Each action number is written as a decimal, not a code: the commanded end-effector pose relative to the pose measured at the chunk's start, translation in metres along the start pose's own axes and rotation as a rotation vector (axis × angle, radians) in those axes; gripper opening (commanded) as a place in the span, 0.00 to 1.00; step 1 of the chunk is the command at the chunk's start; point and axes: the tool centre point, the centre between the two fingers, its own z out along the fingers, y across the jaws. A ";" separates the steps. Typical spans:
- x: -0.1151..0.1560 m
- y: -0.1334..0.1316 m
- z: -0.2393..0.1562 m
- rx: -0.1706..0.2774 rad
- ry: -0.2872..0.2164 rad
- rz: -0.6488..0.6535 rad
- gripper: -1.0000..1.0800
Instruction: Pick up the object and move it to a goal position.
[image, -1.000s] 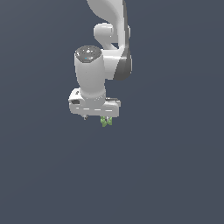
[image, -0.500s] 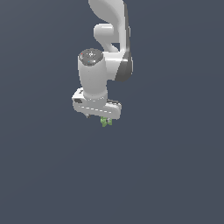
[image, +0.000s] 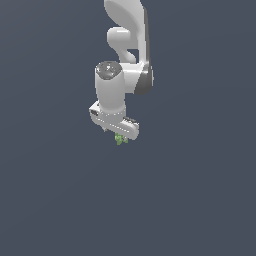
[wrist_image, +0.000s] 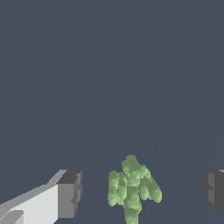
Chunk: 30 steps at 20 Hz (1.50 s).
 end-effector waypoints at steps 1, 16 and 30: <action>-0.006 0.000 0.005 0.001 -0.003 0.069 0.96; -0.039 0.004 0.032 -0.001 -0.018 0.476 0.96; -0.063 0.010 0.049 -0.008 -0.025 0.767 0.96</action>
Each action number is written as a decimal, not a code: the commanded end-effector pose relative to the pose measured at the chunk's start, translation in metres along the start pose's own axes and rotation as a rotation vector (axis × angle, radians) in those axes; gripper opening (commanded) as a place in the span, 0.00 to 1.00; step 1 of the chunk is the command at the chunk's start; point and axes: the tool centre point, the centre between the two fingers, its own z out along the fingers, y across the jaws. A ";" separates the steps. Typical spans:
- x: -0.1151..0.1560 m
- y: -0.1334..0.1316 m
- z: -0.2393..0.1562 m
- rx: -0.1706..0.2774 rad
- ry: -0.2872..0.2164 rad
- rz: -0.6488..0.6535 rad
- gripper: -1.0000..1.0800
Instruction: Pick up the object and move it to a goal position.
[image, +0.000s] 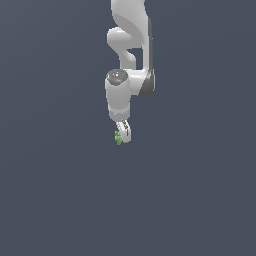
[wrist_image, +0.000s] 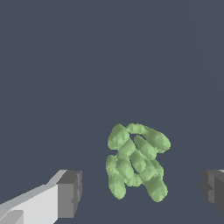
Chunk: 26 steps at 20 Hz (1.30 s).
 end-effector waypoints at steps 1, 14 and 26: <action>-0.001 0.002 0.002 -0.001 0.000 0.033 0.96; -0.003 0.005 0.012 -0.002 0.000 0.063 0.96; -0.003 0.006 0.054 -0.001 -0.001 0.068 0.96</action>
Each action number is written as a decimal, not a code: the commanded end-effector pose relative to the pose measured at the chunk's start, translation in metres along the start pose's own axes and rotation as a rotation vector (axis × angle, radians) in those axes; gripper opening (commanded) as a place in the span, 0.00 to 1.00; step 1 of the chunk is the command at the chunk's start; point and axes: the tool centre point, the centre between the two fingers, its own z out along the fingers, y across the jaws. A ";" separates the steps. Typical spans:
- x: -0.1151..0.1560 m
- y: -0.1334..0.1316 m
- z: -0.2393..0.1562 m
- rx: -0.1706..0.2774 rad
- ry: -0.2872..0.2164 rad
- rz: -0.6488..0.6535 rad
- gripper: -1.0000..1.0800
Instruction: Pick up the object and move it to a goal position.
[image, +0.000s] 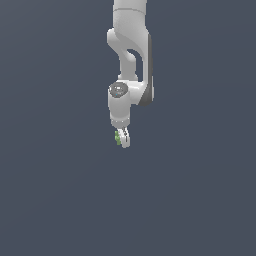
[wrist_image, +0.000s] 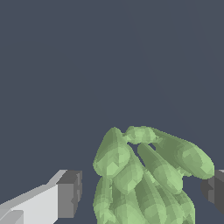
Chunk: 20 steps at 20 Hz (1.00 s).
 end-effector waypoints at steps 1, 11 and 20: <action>0.000 0.000 0.003 0.001 0.000 0.001 0.96; 0.000 0.000 0.003 0.001 0.000 0.001 0.00; -0.006 -0.017 -0.007 0.003 0.001 0.000 0.00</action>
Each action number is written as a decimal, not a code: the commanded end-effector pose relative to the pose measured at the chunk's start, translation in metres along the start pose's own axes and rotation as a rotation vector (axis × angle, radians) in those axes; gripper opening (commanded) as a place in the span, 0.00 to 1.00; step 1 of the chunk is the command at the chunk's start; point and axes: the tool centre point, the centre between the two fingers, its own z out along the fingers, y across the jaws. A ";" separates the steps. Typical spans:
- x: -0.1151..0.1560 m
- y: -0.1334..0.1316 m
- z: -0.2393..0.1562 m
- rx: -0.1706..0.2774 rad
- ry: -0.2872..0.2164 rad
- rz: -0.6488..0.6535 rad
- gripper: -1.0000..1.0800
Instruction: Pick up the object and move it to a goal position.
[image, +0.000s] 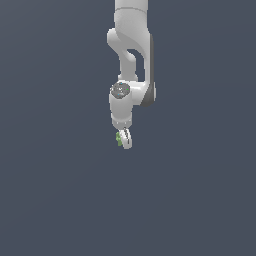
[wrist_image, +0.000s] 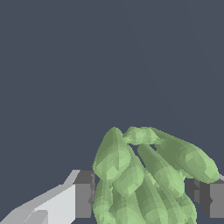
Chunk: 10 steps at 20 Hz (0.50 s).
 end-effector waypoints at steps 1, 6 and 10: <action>-0.004 -0.009 -0.005 0.000 0.001 -0.001 0.00; -0.014 -0.035 -0.018 0.000 0.001 -0.001 0.00; -0.025 -0.062 -0.032 0.000 0.002 -0.001 0.00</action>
